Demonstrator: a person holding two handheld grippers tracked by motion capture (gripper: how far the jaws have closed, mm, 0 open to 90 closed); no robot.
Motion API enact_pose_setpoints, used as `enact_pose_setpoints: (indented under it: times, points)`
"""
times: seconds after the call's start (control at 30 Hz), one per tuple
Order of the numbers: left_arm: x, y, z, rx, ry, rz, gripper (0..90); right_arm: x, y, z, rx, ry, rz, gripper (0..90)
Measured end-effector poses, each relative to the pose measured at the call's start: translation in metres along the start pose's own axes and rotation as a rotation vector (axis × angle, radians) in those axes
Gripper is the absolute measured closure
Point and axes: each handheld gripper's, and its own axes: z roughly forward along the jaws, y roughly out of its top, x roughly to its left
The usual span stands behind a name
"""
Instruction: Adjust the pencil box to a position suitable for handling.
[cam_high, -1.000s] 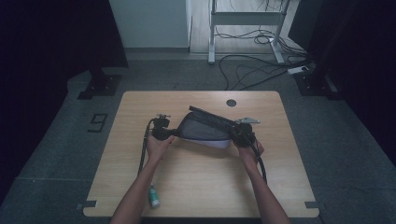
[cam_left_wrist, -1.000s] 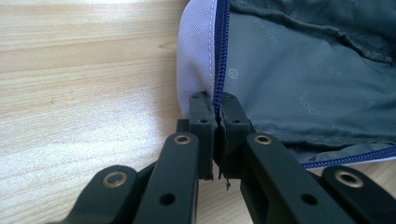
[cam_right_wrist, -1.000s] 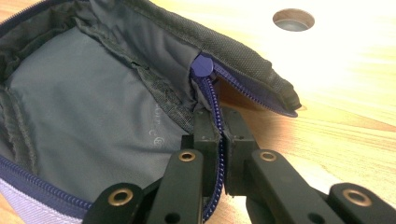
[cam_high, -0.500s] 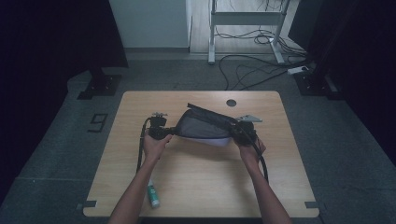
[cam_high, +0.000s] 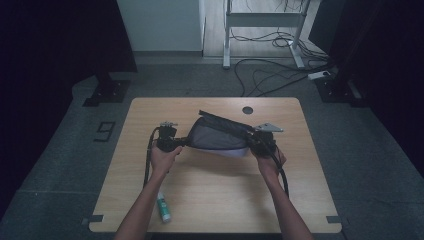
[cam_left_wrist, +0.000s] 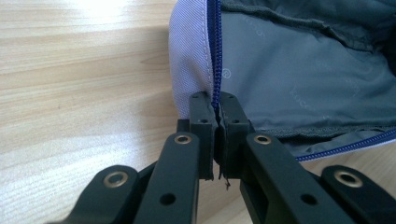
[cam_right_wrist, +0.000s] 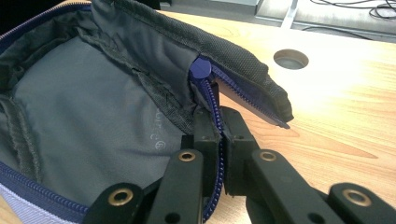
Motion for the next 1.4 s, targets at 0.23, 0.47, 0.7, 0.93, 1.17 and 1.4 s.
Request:
enact_pose_setpoints:
  times: [0.23, 0.47, 0.7, 0.93, 1.17, 1.4]
  points:
    - [-0.002, -0.005, -0.006, -0.011, -0.014, 0.007, 86.5, 0.003, 0.001, -0.007, -0.014, 0.006, -0.008, 85.4]
    - [-0.006, -0.013, -0.013, -0.031, -0.027, 0.013, 86.5, 0.005, -0.002, -0.014, -0.032, 0.017, -0.006, 85.4]
    - [-0.008, -0.020, -0.016, -0.036, -0.041, 0.014, 86.5, 0.005, -0.007, -0.018, -0.038, 0.025, -0.008, 85.4]
    - [-0.009, -0.023, -0.019, -0.043, -0.046, 0.022, 86.5, 0.007, -0.010, -0.023, -0.049, 0.033, -0.010, 85.3]
    - [-0.011, -0.029, -0.024, -0.052, -0.058, 0.026, 86.4, 0.009, -0.014, -0.027, -0.059, 0.042, -0.009, 85.3]
    - [-0.013, -0.041, -0.029, -0.059, -0.080, 0.022, 86.5, 0.012, -0.019, -0.034, -0.064, 0.054, -0.022, 85.3]
